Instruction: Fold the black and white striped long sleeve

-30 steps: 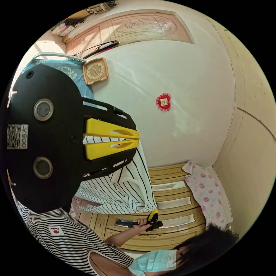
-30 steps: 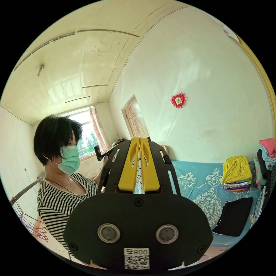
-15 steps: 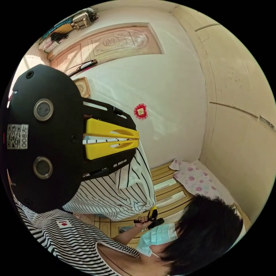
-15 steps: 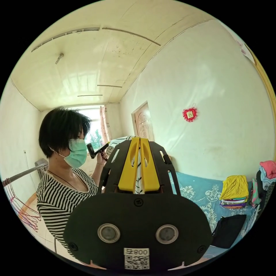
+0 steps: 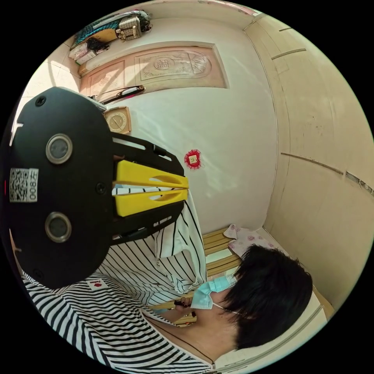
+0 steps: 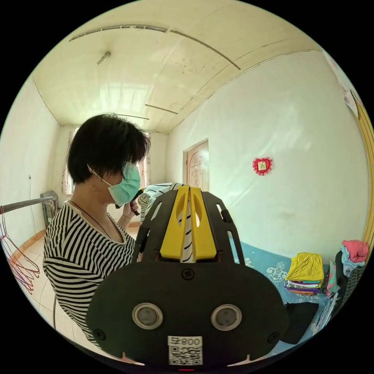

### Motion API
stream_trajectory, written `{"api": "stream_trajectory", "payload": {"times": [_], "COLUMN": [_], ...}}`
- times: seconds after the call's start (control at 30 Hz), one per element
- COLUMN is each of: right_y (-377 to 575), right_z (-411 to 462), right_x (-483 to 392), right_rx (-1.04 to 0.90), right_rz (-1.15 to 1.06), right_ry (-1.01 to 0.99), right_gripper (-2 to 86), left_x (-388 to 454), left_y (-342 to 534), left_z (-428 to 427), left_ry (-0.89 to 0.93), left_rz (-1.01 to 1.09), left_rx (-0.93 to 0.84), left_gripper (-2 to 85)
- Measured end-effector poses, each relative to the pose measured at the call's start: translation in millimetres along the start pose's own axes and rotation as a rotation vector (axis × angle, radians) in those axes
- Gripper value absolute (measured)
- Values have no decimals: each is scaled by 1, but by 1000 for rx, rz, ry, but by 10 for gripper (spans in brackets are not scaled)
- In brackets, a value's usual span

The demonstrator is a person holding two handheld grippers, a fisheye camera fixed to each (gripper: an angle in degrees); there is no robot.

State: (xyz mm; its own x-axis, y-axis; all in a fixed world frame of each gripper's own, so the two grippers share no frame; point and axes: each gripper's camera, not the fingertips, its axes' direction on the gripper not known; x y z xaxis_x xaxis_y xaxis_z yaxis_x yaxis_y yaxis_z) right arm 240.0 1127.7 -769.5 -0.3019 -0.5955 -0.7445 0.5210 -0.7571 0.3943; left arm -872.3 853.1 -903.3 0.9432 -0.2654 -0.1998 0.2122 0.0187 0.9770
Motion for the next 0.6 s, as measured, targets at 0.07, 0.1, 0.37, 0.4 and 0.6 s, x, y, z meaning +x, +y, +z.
{"api": "stream_trajectory", "payload": {"times": [0.07, 0.1, 0.37, 0.4, 0.6], "right_y": [3, 5, 22, 25, 38], "right_z": [8, 15, 69, 80, 150], "right_x": [-5, -6, 7, 12, 47], "right_rx": [-5, -7, 13, 11, -15], "right_rz": [-12, -18, -14, -10, -1], "right_ry": [19, 29, 75, 75, 107], "right_gripper": [1, 2, 2, 2, 2], "left_x": [-1, -2, -4, -4, -8], "left_y": [7, 13, 66, 77, 144], "left_z": [0, 2, 22, 28, 74], "left_ry": [1, 1, 10, 10, 18], "left_rz": [0, 2, 3, 1, -20], "left_rx": [-3, -4, -9, -12, -33], "left_gripper": [3, 2, 2, 2, 1]}}
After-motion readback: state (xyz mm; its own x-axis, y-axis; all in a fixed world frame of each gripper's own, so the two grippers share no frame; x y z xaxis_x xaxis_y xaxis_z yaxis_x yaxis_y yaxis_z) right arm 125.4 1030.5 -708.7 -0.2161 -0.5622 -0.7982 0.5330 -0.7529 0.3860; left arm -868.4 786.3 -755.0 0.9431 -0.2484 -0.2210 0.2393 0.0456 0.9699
